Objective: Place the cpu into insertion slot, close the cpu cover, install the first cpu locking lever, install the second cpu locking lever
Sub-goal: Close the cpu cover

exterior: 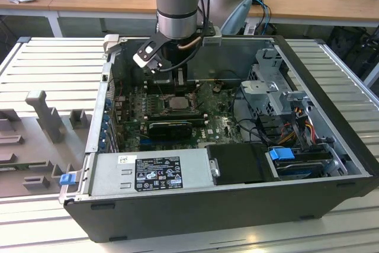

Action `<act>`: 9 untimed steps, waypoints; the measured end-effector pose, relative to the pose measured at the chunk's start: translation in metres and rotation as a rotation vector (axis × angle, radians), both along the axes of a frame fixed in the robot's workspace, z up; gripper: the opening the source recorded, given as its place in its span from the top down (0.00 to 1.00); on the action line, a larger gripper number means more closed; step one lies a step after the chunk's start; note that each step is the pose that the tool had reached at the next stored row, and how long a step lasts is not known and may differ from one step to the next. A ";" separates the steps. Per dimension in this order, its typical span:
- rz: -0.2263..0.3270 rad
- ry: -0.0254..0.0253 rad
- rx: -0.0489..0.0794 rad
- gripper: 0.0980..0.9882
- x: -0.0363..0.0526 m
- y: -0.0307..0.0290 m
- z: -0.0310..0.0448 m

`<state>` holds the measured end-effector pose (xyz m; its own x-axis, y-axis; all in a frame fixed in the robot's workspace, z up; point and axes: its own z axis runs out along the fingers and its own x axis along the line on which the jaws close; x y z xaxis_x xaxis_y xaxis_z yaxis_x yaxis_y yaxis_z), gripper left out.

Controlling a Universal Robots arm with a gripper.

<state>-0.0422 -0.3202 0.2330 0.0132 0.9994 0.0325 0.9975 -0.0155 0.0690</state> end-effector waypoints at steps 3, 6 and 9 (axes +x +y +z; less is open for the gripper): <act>0.000 0.0000 0.000 0.99 0.0048 -0.0001 0.0002; 0.000 -0.0001 0.000 0.99 0.0050 -0.0001 0.0022; 0.000 0.0000 0.000 0.99 0.0050 -0.0001 0.0106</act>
<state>-0.0372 -0.3203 0.2436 0.0132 0.9994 0.0323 0.9975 -0.0155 0.0690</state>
